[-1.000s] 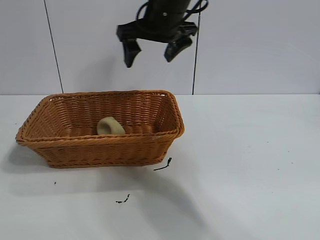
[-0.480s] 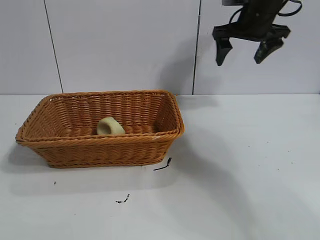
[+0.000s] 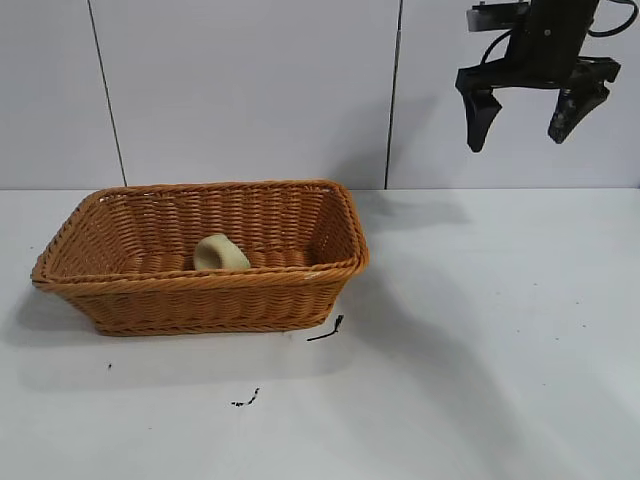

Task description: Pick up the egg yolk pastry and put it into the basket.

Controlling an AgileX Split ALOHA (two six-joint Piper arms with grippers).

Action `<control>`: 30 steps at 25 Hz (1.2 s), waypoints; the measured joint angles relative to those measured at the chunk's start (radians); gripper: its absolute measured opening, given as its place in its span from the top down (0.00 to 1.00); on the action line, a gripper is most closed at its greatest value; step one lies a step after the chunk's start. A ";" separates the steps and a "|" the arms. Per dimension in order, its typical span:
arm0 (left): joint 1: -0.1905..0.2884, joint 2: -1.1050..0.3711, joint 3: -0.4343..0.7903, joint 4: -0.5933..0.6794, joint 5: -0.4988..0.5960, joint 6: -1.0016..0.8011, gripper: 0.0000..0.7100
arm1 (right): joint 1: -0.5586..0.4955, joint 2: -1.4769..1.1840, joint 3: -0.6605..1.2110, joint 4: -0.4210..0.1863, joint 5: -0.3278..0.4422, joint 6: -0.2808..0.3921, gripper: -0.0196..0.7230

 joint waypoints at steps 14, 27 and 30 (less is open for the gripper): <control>0.000 0.000 0.000 0.000 0.000 0.000 0.02 | 0.000 -0.613 0.486 0.001 0.000 0.000 0.07; 0.000 0.000 0.000 0.000 0.000 0.000 0.02 | 0.000 -1.382 1.210 0.001 0.002 -0.002 0.07; 0.000 0.000 0.000 0.000 0.000 0.000 0.02 | 0.000 -1.589 1.373 0.001 -0.040 -0.002 0.07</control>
